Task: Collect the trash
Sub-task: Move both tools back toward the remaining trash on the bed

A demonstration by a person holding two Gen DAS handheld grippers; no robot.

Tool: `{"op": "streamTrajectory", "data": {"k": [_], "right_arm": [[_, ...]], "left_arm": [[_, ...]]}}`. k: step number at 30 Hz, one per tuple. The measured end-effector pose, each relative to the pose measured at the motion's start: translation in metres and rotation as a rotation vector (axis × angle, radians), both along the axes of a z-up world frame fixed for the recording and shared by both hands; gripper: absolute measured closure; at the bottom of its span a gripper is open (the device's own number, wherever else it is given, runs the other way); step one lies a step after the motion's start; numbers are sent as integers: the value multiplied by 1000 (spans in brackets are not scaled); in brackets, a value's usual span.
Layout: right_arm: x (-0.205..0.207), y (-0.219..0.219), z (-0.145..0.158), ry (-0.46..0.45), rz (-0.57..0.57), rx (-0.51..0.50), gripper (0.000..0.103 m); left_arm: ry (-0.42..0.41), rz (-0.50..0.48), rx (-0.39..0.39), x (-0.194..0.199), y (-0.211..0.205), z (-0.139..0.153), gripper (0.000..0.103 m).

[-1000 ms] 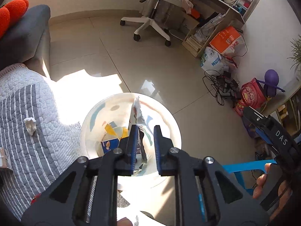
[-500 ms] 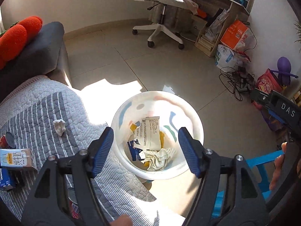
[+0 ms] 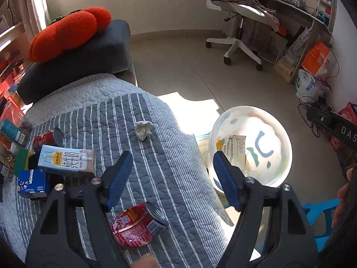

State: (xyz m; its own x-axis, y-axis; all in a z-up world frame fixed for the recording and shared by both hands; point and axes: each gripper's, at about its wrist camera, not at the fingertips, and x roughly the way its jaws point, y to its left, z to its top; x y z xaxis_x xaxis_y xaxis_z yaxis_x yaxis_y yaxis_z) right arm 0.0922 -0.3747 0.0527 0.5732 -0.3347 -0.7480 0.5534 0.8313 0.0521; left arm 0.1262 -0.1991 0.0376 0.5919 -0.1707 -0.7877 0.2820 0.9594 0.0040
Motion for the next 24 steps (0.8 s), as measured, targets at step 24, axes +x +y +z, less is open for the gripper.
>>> {"op": "streamTrajectory", "data": {"k": [24], "right_arm": [[82,200,-45,75,445,-26,17]], "left_arm": [[94,322,73,-5,208,-44,24]]}}
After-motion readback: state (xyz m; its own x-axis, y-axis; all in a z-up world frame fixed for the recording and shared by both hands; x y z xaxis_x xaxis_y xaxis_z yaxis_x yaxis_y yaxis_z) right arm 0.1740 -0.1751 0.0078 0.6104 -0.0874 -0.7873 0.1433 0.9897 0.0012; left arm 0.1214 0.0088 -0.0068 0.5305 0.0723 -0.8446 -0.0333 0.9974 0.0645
